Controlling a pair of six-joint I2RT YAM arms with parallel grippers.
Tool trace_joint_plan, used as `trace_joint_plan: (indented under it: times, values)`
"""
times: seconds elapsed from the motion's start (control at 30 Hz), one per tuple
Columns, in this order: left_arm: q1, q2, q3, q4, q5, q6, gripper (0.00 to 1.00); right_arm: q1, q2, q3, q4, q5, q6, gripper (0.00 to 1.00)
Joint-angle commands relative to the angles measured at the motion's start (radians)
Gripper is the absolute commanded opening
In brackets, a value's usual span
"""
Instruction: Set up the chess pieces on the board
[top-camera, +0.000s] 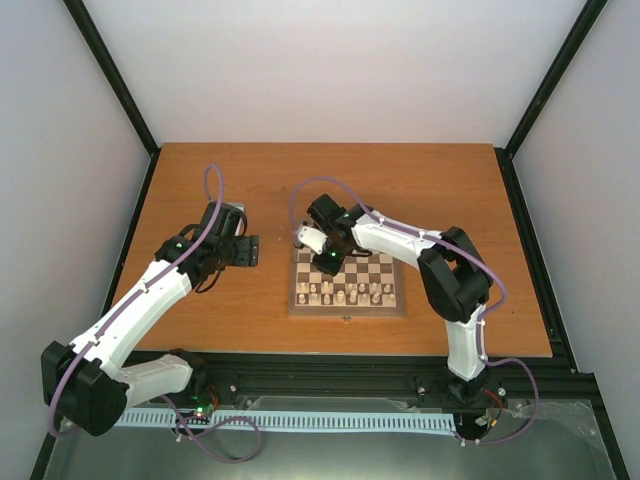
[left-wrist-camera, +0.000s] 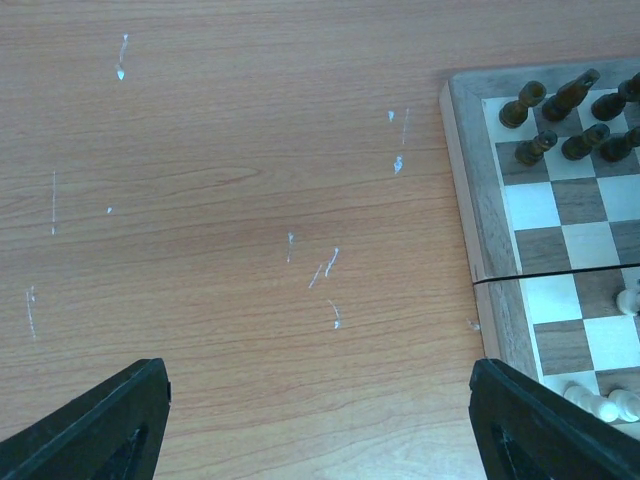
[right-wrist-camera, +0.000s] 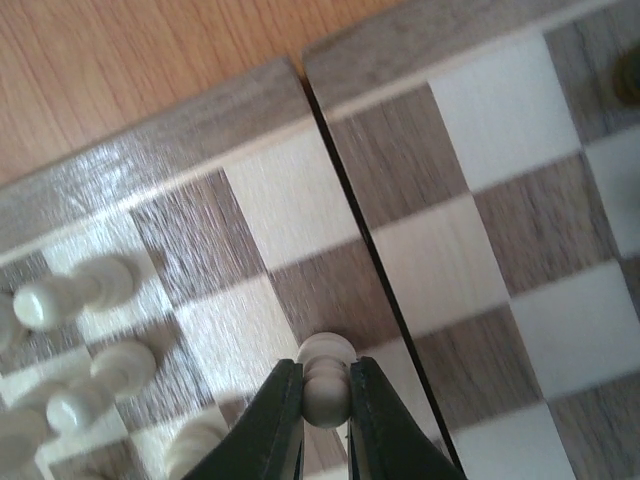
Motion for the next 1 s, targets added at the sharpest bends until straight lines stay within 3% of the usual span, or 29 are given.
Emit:
trace_joint_plan:
  times: [0.0, 0.33, 0.97]
  values:
    - [0.004, 0.006, 0.004, 0.001, 0.018, 0.018, 0.84, -0.041, -0.108, -0.050, -0.008, -0.001, -0.008, 0.10]
    - [0.004, 0.000, 0.004, 0.002, 0.031, 0.020, 0.84, -0.070, -0.244, -0.193, -0.030, -0.028, -0.066, 0.11]
    - [0.004, 0.013, 0.005, 0.000, 0.030, 0.025, 0.84, -0.037, -0.209, -0.246, -0.059, -0.114, -0.120, 0.14]
